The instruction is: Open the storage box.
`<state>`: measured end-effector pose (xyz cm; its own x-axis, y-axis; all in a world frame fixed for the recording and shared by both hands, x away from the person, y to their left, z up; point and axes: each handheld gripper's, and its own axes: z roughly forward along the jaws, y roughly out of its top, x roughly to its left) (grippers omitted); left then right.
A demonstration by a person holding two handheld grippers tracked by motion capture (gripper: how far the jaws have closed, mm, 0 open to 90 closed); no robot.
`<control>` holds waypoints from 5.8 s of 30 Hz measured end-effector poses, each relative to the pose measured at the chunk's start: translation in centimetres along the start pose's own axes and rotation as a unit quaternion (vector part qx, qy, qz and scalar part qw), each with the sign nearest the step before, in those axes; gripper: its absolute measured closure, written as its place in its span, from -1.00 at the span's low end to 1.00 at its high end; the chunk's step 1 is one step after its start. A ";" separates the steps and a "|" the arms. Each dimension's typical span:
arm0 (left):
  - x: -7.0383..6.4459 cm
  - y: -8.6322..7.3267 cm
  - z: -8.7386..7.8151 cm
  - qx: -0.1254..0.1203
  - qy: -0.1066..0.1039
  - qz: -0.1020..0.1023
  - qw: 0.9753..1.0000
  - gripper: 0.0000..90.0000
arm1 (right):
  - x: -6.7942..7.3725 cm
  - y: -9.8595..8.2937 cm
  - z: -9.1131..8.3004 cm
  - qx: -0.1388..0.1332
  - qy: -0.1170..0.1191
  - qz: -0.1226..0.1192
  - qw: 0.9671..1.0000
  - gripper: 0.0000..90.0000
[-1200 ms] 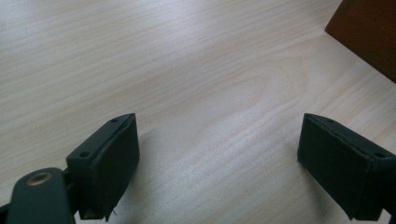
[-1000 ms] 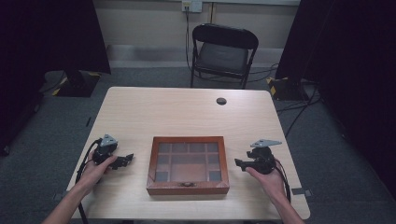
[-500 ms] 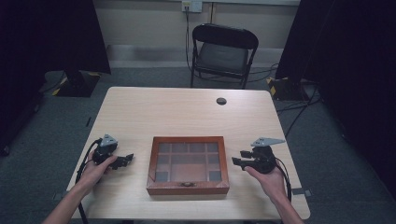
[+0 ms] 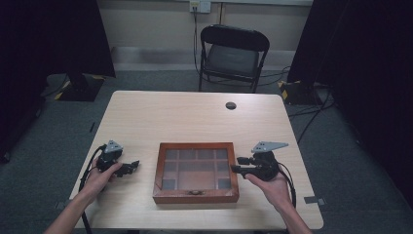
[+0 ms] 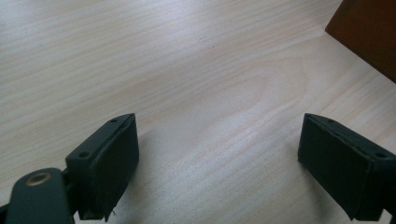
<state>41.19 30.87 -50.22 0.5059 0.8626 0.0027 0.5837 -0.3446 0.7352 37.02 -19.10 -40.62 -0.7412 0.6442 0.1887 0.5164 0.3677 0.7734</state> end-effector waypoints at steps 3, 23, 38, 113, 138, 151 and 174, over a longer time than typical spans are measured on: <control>0.0 0.0 0.0 0.001 0.001 0.003 1.000 -0.73 | 0.4 0.6 0.1 0.000 0.006 -0.005 1.000 0.20; 0.0 0.0 0.0 0.001 0.001 0.003 1.000 -0.73 | 5.3 4.5 3.9 0.014 0.091 -0.045 0.995 0.36; 0.0 0.0 0.0 0.001 0.001 0.003 1.000 -0.73 | 7.9 1.9 7.1 0.067 0.154 -0.087 0.982 0.68; 0.0 0.0 0.0 0.000 0.001 0.002 1.000 -0.73 | 8.2 4.0 5.7 0.052 0.171 -0.088 0.980 0.81; 0.0 0.0 0.0 0.000 0.000 0.002 1.000 -0.73 | 8.0 6.5 4.4 0.035 0.162 -0.092 0.982 0.81; 0.0 0.0 0.0 0.000 0.001 0.002 1.000 -0.73 | 7.8 7.1 4.2 0.033 0.165 -0.087 0.982 0.82; 0.0 0.0 0.0 0.000 0.001 0.002 1.000 -0.73 | 7.4 8.3 3.8 0.029 0.162 -0.078 0.983 0.82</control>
<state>41.21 30.90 -50.20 0.5077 0.8615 0.0073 0.5818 -0.3491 0.7346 37.42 -8.69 -35.12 -0.9057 0.3338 0.2612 0.4033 0.4890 0.7735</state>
